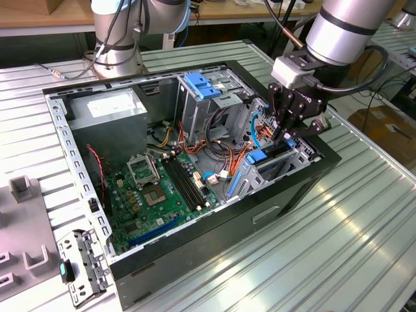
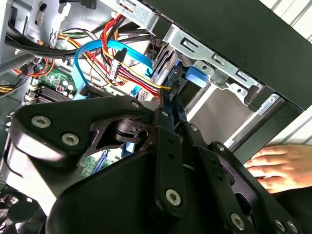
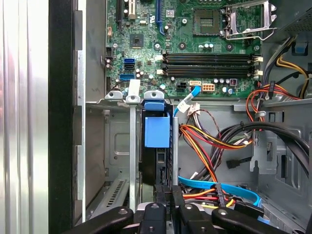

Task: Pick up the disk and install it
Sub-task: 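Insert the first disk wire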

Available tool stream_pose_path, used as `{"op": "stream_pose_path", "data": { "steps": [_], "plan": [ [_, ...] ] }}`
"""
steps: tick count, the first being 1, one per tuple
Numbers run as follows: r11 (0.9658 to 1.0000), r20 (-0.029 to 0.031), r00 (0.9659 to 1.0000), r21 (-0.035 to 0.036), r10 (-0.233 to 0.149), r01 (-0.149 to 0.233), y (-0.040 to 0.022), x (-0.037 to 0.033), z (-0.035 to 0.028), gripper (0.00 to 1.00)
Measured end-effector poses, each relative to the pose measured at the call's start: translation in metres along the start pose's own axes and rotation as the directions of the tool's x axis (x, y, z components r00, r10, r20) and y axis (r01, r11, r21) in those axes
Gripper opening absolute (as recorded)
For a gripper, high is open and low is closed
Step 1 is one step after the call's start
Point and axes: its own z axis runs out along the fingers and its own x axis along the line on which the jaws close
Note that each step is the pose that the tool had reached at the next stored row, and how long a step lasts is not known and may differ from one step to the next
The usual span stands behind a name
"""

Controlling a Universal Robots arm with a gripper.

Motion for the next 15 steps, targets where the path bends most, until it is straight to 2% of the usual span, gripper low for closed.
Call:
{"op": "stream_pose_path", "data": {
  "steps": [11,15],
  "plan": [
    [1.0,-0.0001,1.0,0.0008,0.0,0.0,0.0008,0.0003,0.0025,0.17],
    [1.0,0.0005,1.0,0.0027,0.0,0.0,0.0008,0.0004,-0.0007,0.17]
  ]
}}
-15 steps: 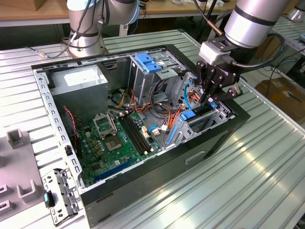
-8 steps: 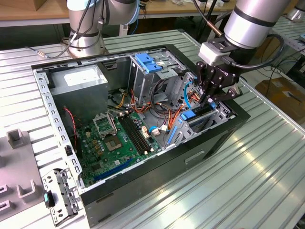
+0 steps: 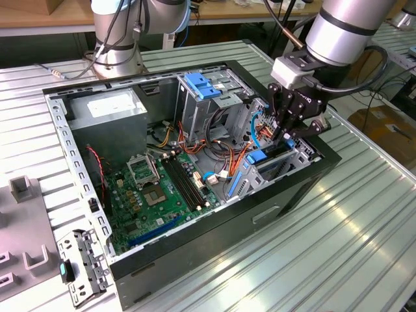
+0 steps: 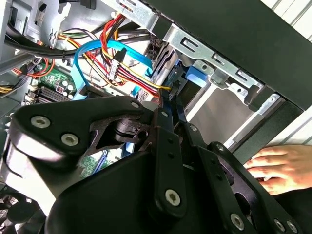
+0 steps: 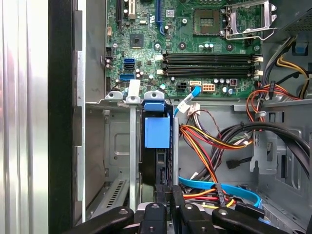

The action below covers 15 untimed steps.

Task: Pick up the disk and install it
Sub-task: 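Insert the first disk wire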

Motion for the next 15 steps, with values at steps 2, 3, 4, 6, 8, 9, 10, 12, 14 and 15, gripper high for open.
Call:
{"op": "stream_pose_path", "data": {
  "steps": [2,3,4,6,8,9,10,12,14,15],
  "plan": [
    [1.0,0.0001,1.0,0.002,0.0,0.0,0.0,0.0006,0.0,0.17],
    [1.0,0.0005,1.0,0.0032,0.0,0.0,0.0,0.0015,-0.0001,0.17],
    [1.0,0.0015,1.0,0.0038,0.0,0.0,0.0,0.0021,0.0,0.17],
    [1.0,0.0067,1.0,0.005,-0.001,0.001,0.0001,0.0031,0.0001,0.17],
    [1.0,0.0137,0.9999,0.0054,-0.001,0.001,0.0007,0.0038,0.0004,0.17],
    [1.0,0.0163,0.9999,0.0055,-0.002,0.002,0.0009,0.0042,0.0007,0.17],
    [1.0,0.0183,0.9998,0.0055,-0.002,0.002,0.0009,0.0049,0.0011,0.17],
    [1.0,0.0219,0.9998,0.0055,-0.002,0.002,0.001,0.0061,0.0018,0.17],
    [1.0,0.025,0.9997,0.0054,-0.002,0.002,0.001,0.0064,0.0026,0.17],
    [1.0,0.0262,0.9997,0.0054,-0.002,0.001,0.001,0.0065,0.003,0.17]
  ]
}}
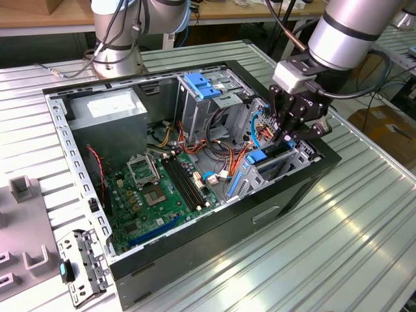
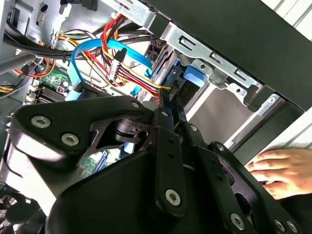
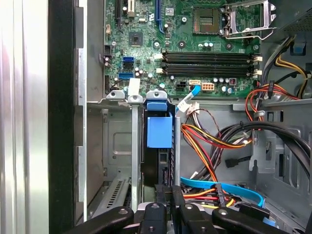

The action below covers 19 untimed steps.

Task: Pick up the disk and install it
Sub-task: 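Insert the first disk wire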

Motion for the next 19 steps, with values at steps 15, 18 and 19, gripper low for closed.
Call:
{"op": "stream_pose_path", "data": {
  "steps": [15,18,19],
  "plan": [
    [1.0,0.0055,1.0,0.0001,0.0,0.0,0.0,0.0009,-0.0107,0.24],
    [1.0,0.0054,1.0,0.0001,0.0,0.0,0.0,0.0009,-0.0111,0.16],
    [1.0,0.0055,1.0,0.0001,0.0,0.0,0.0,0.0009,-0.0111,0.11]
  ]
}}
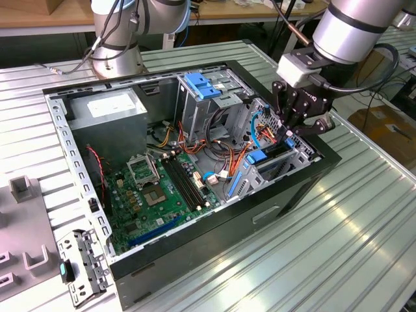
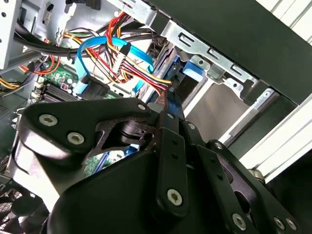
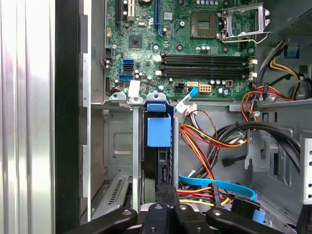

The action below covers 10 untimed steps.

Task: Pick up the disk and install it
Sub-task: 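Insert the first disk wire, then insert the second disk wire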

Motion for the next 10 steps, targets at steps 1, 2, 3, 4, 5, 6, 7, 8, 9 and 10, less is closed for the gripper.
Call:
{"op": "stream_pose_path", "data": {
  "steps": [1,2,3,4,5,6,7,8,9,10],
  "plan": [
    [1.0,-0.0001,1.0,0.0,0.0,0.0,0.0,0.0,-0.0002,0.11],
    [1.0,-0.0001,1.0,0.0,0.0,0.0,0.0,0.0,-0.0002,0.11],
    [1.0,0.0,1.0,0.0,0.0,0.0,0.0,0.0,-0.0003,0.11],
    [1.0,-0.0001,1.0,0.0,0.0,0.0,0.0,0.0,-0.0004,0.11],
    [1.0,-0.0001,1.0,0.0,0.0,0.0,0.0,0.0,-0.0005,0.11],
    [1.0,-0.0001,1.0,0.0,0.0,0.0,0.0,0.0,-0.0005,0.11],
    [1.0,-0.0001,1.0,0.0,0.0,0.0,0.0,0.0,-0.0011,0.11],
    [1.0,-0.0001,1.0,0.0,0.0,0.0,0.0002,0.0,-0.0016,0.11],
    [1.0,-0.0001,1.0,0.0,0.0,0.0,0.0037,0.0,-0.0016,0.11],
    [1.0,-0.0001,1.0,0.0,0.0,0.0,0.0038,0.0,-0.0016,0.11]
  ]
}}
